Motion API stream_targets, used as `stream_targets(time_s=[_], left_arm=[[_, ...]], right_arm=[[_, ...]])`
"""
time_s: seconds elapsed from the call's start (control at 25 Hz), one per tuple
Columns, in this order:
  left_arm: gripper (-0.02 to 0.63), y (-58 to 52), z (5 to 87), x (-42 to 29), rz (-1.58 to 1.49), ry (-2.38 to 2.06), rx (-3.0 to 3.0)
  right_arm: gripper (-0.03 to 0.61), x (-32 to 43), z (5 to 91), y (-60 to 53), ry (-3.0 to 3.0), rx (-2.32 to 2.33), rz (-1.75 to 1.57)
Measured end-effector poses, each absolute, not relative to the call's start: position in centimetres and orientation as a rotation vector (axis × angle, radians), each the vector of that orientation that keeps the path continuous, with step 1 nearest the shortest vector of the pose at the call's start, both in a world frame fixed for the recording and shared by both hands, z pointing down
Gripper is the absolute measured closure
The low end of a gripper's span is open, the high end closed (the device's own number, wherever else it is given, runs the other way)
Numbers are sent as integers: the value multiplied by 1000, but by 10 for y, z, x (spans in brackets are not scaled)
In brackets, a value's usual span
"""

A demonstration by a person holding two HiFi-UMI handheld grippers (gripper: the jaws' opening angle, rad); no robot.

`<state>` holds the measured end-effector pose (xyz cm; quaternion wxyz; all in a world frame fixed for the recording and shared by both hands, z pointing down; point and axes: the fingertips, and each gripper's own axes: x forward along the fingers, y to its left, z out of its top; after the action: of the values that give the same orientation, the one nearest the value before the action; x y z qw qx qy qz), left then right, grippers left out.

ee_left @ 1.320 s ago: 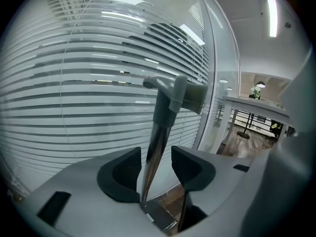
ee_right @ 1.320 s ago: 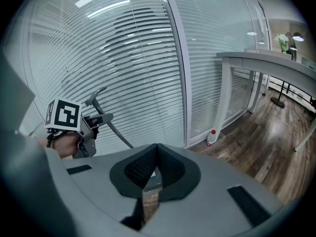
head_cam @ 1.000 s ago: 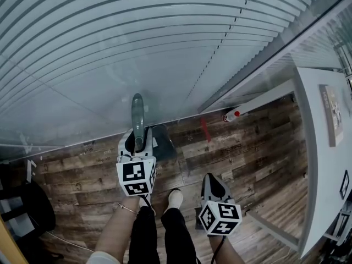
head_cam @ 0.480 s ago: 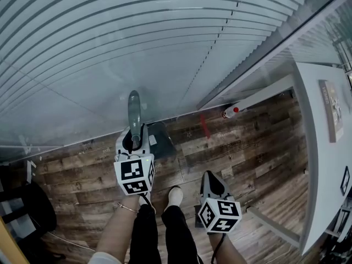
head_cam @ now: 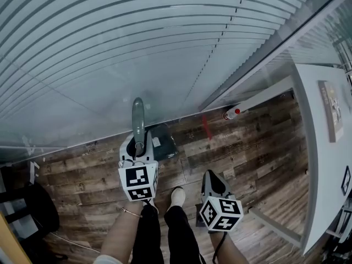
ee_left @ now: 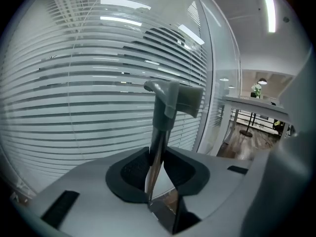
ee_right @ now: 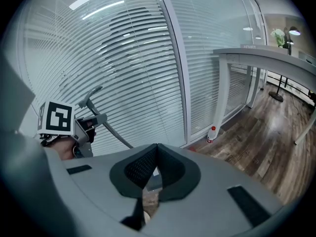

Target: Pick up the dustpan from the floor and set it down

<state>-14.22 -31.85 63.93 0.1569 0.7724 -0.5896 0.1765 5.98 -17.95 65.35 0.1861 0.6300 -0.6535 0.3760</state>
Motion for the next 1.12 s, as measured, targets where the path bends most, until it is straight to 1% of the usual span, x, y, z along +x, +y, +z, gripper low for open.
stream_targets(time_s=[0.24,0.52,0.72,1.0,1.12], left_arm=[[517,-299,632,-138,524,-1628,2258],[517,-277,563,-140,481,-1570,2323],[517,-279,503,-145,426,-1590,2338],[517,-292,409,-148,393,-1585,2425],[518,-289,378,-143,399,-1587,2468]], right_arm=[[546,56,647,-187,-1855,1796,1053],[546,52,592,-204,-1870,1882,987],[546,51,533,-219,-1917,1930,898],[546,32,422,-254,-2042,1944,658],[546,27,390,-260,-2077,1948,601]])
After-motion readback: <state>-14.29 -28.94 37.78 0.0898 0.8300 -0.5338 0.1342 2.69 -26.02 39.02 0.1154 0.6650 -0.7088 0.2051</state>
